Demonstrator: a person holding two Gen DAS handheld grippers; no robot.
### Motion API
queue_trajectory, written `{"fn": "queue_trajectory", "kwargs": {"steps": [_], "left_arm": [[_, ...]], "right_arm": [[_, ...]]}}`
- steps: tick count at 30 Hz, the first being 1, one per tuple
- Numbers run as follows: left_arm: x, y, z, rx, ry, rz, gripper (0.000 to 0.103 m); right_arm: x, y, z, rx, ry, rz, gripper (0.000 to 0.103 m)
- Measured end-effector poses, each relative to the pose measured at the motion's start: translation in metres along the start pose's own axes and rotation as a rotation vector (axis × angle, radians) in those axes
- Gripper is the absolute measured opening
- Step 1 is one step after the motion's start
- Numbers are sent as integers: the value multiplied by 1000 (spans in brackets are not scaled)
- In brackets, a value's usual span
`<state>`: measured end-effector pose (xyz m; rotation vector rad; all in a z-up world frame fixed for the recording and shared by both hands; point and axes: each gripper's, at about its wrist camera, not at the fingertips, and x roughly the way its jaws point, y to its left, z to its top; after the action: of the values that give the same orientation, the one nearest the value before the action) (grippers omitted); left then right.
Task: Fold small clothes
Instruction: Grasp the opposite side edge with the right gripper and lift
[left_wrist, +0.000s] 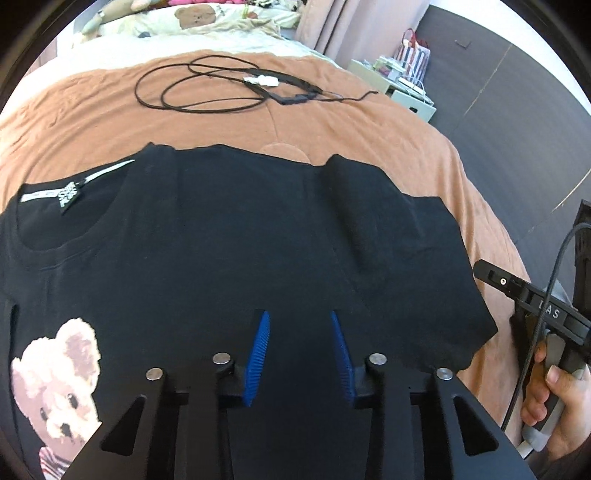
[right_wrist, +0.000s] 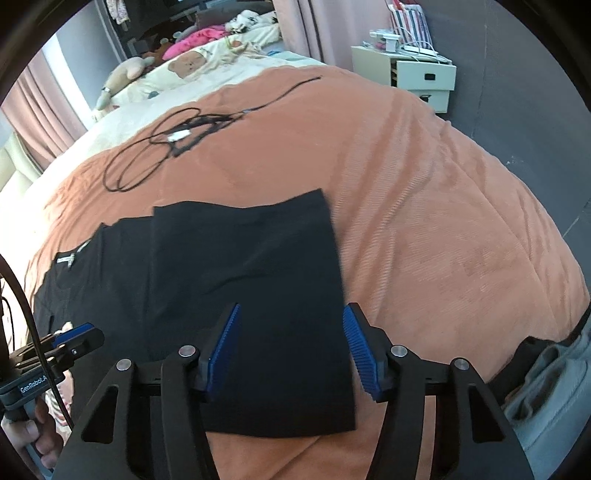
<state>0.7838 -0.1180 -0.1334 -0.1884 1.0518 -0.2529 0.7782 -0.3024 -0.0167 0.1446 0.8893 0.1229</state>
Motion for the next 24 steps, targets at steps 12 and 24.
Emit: {"fn": "queue_trajectory", "kwargs": {"steps": [12, 24], "left_arm": [[32, -13, 3, 25, 39, -26, 20], [40, -10, 8, -23, 32, -68, 18]], "right_arm": [[38, -15, 13, 9, 51, 11, 37], [16, 3, 25, -117, 40, 37, 5]]}}
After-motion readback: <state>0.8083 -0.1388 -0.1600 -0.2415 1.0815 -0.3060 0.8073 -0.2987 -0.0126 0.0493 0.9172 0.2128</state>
